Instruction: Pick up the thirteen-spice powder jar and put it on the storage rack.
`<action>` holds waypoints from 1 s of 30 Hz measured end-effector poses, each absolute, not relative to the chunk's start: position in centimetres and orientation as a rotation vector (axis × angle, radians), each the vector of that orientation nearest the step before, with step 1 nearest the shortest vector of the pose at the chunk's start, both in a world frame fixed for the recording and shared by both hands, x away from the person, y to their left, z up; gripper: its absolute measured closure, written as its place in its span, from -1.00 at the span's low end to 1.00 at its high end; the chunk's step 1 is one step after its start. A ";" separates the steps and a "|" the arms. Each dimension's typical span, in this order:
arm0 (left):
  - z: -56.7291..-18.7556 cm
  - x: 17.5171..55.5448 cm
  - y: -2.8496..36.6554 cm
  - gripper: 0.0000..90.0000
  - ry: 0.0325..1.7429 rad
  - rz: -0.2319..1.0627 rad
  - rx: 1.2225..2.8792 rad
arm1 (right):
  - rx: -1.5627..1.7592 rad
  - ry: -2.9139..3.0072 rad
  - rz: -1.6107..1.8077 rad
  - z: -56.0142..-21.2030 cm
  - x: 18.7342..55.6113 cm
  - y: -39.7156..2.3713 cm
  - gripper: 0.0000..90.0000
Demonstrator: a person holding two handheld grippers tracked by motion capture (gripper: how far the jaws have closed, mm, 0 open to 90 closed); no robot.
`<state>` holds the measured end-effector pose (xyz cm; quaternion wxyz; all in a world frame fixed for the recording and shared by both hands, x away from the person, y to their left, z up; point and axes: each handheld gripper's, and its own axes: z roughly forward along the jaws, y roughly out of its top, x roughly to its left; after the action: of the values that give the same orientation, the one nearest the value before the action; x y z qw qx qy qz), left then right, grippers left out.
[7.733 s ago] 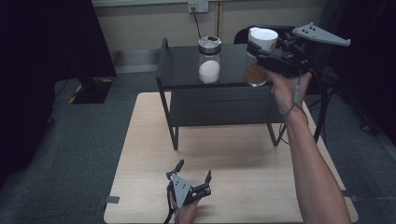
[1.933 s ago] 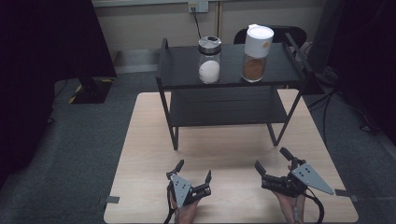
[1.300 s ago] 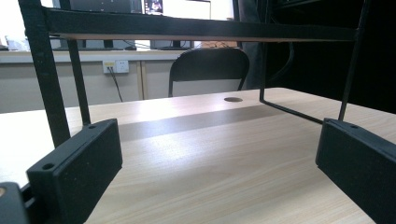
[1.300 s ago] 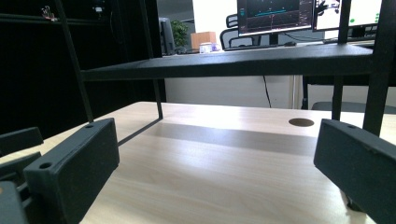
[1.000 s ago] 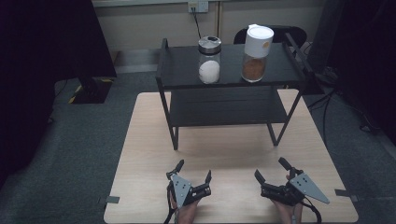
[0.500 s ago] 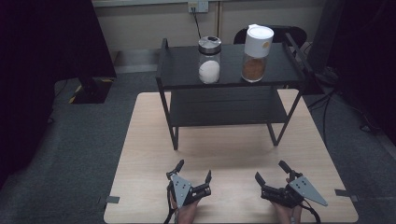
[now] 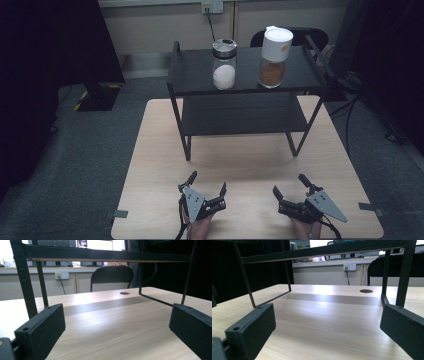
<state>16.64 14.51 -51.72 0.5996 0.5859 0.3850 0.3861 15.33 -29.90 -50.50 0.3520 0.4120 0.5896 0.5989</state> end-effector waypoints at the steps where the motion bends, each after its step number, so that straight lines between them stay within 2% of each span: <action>1: -51.7 16.6 14.5 -1.00 0.893 0.895 1.359 | 1.066 1.524 1.551 -50.5 15.3 -29.9 -1.00; 30: -51.7 16.6 14.5 -1.00 0.892 0.896 1.359 | 1.026 1.500 1.532 -51.0 14.9 -29.5 -1.00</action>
<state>16.63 14.52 -51.72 0.5993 0.5861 0.3848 0.3862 14.89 -29.48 -51.00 0.3732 0.4005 0.5854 0.5980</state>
